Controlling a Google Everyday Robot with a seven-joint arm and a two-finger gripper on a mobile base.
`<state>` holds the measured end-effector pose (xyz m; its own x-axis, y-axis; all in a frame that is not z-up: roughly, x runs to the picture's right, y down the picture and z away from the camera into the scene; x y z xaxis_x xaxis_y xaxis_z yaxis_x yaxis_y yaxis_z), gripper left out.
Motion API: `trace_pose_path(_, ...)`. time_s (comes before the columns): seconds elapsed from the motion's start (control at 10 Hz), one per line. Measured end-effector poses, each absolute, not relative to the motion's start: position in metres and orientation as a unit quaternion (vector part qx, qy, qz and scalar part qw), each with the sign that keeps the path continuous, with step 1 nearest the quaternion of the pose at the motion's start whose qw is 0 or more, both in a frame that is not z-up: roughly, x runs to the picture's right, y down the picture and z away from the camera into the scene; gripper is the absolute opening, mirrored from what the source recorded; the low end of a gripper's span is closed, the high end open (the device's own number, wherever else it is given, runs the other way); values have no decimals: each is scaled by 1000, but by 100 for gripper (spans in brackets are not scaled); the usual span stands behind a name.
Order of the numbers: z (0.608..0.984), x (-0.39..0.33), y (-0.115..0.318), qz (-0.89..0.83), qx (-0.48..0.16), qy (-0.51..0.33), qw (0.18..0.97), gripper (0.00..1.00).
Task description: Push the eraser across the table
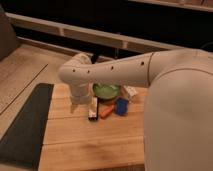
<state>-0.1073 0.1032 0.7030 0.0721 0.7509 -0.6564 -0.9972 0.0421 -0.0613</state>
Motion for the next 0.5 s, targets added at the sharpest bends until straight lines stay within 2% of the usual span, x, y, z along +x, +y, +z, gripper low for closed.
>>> trace_pose_path(0.5,703,-107,103,640,-264,234,683,65)
